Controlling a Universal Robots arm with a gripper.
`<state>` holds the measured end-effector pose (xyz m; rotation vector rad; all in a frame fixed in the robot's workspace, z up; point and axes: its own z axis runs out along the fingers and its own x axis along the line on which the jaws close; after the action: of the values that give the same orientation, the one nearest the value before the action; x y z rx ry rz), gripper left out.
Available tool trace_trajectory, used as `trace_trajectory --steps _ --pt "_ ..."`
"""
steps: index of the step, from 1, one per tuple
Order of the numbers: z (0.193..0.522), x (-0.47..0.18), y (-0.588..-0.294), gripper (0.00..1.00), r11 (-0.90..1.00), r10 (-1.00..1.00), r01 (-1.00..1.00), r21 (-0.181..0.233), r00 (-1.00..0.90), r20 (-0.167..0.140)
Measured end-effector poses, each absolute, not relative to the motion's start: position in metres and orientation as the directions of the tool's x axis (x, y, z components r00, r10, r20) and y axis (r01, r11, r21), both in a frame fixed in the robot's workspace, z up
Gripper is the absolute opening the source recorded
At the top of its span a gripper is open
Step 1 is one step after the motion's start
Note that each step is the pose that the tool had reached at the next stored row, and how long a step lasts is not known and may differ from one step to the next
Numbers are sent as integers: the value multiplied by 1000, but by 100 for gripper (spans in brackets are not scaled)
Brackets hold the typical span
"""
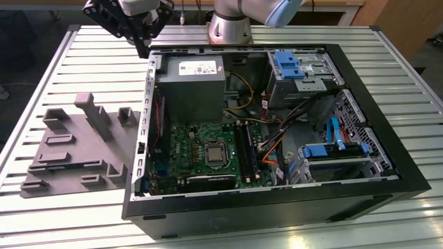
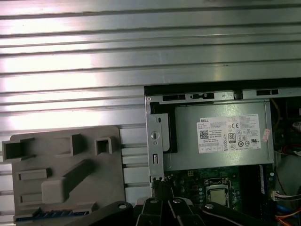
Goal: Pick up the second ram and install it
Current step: 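Reach for the second ram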
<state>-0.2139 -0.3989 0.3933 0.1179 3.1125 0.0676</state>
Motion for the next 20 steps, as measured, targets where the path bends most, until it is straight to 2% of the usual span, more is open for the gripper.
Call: trace_trajectory --steps 20 --pt "393 -229 -399 11 996 76 75 44 -997 -24"
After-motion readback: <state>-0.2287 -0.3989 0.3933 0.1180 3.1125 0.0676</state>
